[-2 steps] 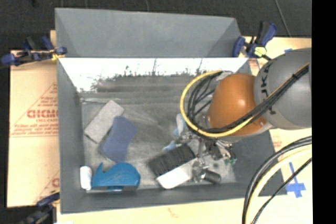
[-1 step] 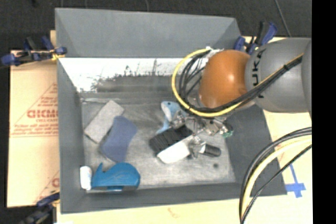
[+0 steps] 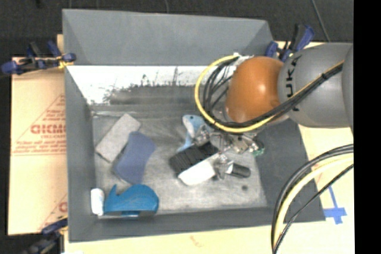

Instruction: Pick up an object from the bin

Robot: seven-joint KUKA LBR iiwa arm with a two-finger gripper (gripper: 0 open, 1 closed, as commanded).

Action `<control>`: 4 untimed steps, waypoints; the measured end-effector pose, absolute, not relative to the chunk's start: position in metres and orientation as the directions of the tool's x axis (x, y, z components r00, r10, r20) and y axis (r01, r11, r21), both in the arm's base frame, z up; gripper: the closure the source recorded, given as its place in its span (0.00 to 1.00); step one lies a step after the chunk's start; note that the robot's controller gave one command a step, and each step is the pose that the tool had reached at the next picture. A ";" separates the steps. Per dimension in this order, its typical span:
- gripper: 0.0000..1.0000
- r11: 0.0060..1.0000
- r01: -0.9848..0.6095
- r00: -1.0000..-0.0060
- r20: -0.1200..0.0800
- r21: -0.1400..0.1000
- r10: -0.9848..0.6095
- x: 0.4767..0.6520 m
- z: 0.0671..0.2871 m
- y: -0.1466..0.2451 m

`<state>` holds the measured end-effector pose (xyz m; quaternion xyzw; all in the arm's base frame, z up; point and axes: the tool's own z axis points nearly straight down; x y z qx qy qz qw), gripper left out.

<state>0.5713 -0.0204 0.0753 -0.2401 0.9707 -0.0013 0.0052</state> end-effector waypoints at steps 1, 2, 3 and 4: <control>1.00 0.885 -0.465 -0.885 -0.005 -0.002 -0.465 0.570 0.080 -0.020; 1.00 0.886 -0.464 -0.886 0.000 0.000 -0.464 0.569 0.099 -0.021; 1.00 0.886 -0.463 -0.886 0.001 0.000 -0.463 0.569 0.116 -0.021; 1.00 0.887 -0.463 -0.887 0.000 0.000 -0.463 0.569 0.135 -0.021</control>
Offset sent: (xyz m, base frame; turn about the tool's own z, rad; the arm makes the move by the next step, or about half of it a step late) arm 0.0001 0.0000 0.0504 0.0000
